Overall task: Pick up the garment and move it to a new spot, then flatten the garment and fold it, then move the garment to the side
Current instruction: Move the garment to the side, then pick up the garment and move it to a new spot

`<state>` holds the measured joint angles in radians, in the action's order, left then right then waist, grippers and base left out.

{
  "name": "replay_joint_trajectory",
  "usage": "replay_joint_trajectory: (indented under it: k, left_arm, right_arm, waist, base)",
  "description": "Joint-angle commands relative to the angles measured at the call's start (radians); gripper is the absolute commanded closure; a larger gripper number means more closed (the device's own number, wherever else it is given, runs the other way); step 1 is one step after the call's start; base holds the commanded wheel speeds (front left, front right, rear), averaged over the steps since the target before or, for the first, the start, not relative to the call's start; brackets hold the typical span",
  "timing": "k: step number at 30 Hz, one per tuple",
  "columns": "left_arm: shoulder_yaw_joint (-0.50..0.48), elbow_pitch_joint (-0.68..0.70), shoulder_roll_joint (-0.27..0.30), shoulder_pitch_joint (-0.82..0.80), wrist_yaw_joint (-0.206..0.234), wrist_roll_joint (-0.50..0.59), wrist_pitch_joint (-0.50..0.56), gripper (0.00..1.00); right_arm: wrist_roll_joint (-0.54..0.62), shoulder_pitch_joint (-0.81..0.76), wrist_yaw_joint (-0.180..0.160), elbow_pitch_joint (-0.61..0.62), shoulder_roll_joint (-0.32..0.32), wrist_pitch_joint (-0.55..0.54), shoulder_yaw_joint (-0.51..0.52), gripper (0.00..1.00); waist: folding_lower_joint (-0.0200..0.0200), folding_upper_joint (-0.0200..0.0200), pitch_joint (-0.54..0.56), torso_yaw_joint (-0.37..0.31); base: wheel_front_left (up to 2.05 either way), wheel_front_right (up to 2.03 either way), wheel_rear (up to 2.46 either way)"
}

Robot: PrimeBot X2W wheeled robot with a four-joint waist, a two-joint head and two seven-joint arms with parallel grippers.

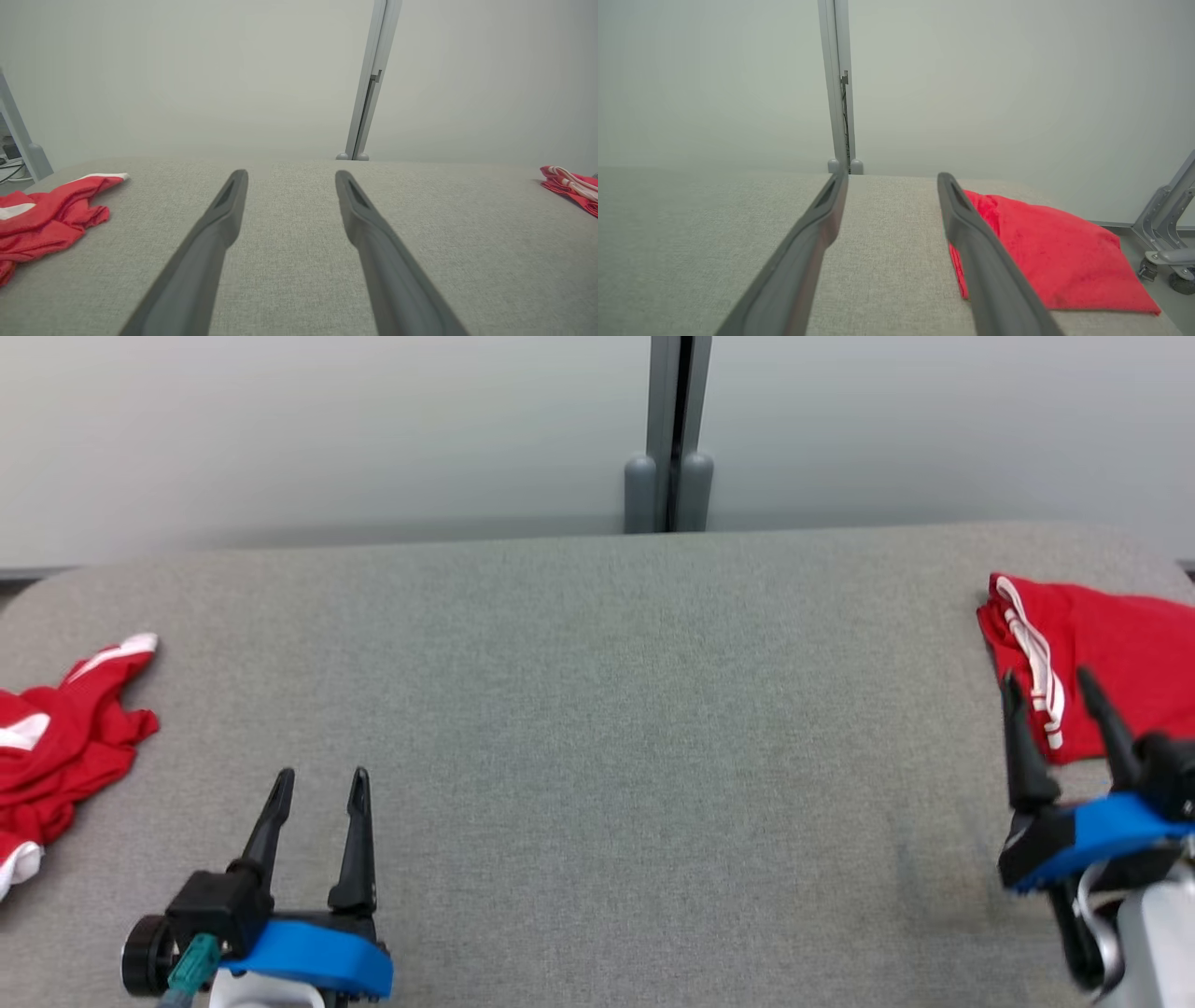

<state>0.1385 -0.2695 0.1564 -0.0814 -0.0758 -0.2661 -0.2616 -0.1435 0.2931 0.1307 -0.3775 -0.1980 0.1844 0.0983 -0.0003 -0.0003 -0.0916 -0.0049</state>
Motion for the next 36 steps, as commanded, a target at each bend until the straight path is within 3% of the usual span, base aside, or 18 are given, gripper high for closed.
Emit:
replay_joint_trajectory:
  k: [1, 5, 14, 29, 36]
  left_arm:
    - [-0.006, -0.001, -0.002, 0.007, 0.003, -0.001, -0.004, 0.0]
    - [-0.021, -0.002, -0.006, 0.061, 0.002, 0.002, -0.004, 0.0]
    - [-0.045, -0.026, -0.015, 0.101, 0.0, 0.001, -0.004, 0.0]
    - [-0.052, -0.076, -0.024, 0.085, -0.01, 0.013, -0.004, 0.0]
    - [-0.053, -0.08, -0.022, 0.07, -0.012, 0.021, -0.004, 0.0]
  right_arm:
    - [0.0, -0.028, 0.0, 0.014, 0.008, -0.006, 0.004, 0.0]
    - [0.006, -0.189, 0.0, 0.141, 0.087, -0.042, 0.037, 0.0]
    - [0.022, -0.338, 0.0, 0.277, 0.141, -0.103, 0.029, 0.0]
    - [0.012, -0.355, 0.0, 0.275, 0.148, -0.104, 0.002, 0.0]
    - [0.012, -0.362, 0.0, 0.258, 0.148, -0.092, -0.004, 0.0]
  waist:
    - [0.0003, 0.0003, 0.015, -0.006]
    - [0.0003, 0.0003, 0.069, 0.009]
    - [0.0003, 0.0003, 0.112, 0.022]
    - [0.0003, 0.0003, 0.111, 0.02]
    - [0.0003, 0.0003, 0.099, 0.062]
  base:
    - [0.0, 0.0, 0.0]
    - [0.0, 0.0, 0.0]
    - [0.0, 0.0, 0.0]
    - [0.0, 0.0, 0.0]
    - [0.0, 0.0, 0.0]
